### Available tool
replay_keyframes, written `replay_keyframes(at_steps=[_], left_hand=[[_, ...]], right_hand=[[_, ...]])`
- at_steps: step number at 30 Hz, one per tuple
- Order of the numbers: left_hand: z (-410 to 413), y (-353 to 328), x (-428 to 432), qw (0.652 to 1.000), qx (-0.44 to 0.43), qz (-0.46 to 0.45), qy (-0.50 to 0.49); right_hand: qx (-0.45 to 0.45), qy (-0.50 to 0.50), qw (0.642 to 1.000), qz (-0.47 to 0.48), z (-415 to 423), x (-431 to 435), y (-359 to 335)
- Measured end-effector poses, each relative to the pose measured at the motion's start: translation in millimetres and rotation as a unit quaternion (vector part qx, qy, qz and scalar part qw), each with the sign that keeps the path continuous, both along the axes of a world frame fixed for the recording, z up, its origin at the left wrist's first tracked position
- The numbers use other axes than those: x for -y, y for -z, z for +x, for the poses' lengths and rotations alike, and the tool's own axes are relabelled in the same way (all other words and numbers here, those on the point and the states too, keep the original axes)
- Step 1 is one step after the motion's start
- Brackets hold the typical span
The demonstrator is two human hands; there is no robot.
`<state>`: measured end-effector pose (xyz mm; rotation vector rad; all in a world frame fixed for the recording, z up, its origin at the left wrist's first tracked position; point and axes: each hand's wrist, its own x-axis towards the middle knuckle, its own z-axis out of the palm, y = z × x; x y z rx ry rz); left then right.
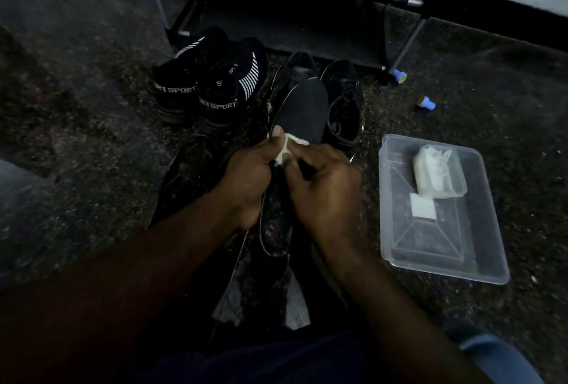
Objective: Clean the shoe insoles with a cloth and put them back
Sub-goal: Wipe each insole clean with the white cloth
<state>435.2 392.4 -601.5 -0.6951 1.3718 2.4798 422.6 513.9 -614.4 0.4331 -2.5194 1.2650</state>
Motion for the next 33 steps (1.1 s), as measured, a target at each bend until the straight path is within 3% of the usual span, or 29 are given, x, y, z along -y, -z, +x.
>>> replay_keyframes(at_steps=[5, 8, 13, 18, 21, 24, 28, 33], left_hand=[[1.3, -4.9, -0.8, 0.999, 0.013, 0.048, 0.009], [-0.6, -7.3, -0.7, 0.998, 0.004, 0.069, 0.003], [-3.9, -0.9, 5.7, 0.998, 0.001, 0.064, 0.011], [-4.2, 6.1, 9.6, 1.000, 0.003, 0.007, 0.015], [-4.1, 4.1, 6.0, 0.999, 0.004, 0.043, 0.020], [-2.6, -3.2, 2.5, 0.998, 0.007, 0.059, 0.007], [-1.9, -3.1, 4.2, 0.999, 0.006, 0.041, 0.012], [-3.2, 5.2, 7.6, 1.000, 0.007, 0.026, 0.011]], right_hand=[[-0.030, 0.032, 0.997, 0.059, -10.5, -9.2, -0.1], [0.014, 0.076, 0.997, 0.027, -22.8, -24.5, 2.0], [-0.002, 0.047, 0.999, -0.006, -9.5, -9.8, -2.7], [-0.058, -0.016, 0.997, 0.048, 6.8, 5.2, -3.4], [-0.086, 0.024, 0.991, 0.097, -3.2, -4.8, -4.2], [-0.041, 0.063, 0.995, 0.069, -19.8, -21.4, 0.8], [-0.040, 0.035, 0.998, 0.024, -15.8, -17.6, 3.1], [-0.087, -0.007, 0.993, 0.074, -4.9, -4.2, -0.8]])
